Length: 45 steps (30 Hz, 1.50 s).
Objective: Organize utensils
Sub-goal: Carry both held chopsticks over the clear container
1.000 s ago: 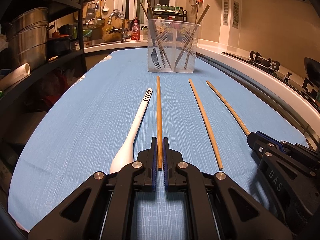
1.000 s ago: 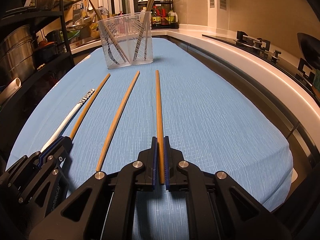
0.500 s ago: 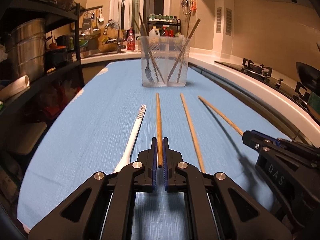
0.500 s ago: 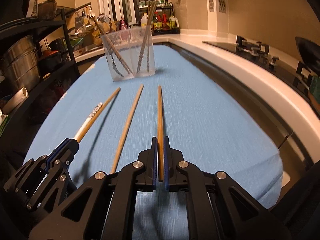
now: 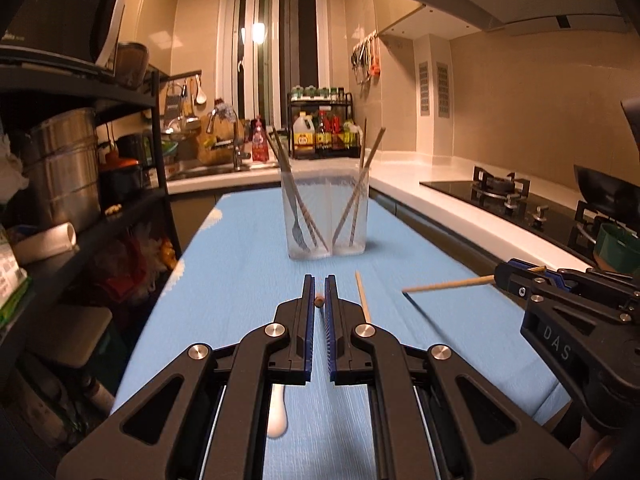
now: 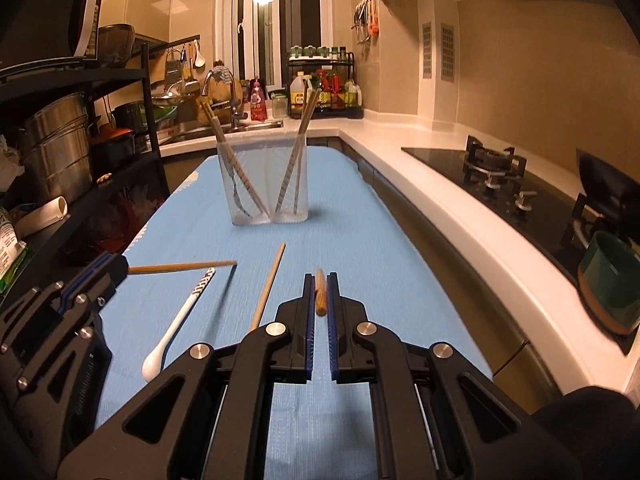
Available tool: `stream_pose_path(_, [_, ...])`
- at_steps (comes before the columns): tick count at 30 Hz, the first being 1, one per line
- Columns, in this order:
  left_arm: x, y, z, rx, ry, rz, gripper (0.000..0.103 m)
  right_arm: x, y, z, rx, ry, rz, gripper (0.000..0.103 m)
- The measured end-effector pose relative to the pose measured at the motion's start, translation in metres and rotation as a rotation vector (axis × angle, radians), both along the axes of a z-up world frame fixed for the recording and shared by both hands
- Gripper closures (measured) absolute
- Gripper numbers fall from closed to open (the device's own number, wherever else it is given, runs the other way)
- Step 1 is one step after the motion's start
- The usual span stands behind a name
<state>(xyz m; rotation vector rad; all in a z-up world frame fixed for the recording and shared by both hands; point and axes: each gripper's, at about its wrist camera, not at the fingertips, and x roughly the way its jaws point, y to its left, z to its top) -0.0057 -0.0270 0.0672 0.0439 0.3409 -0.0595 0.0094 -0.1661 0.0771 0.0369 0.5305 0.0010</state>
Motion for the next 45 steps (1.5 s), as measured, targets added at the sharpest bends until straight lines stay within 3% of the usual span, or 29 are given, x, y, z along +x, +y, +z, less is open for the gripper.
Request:
stream_pose_path(15, [0.035,0.017,0.057,-0.006,-0.064,0.004,0.098,0.040,-0.011,0.066,0.009,-0.057,0.090,0.097])
stream_pose_path(31, [0.093,0.018,0.095,-0.054,-0.019,-0.030,0.098,0.099,-0.003,0.104,0.013,-0.023,0.181,0.097])
stream_pose_path(45, [0.174,0.038,0.173,-0.109,0.039,-0.082,0.098,0.169,-0.001,0.186,0.053,-0.065,0.226,0.097])
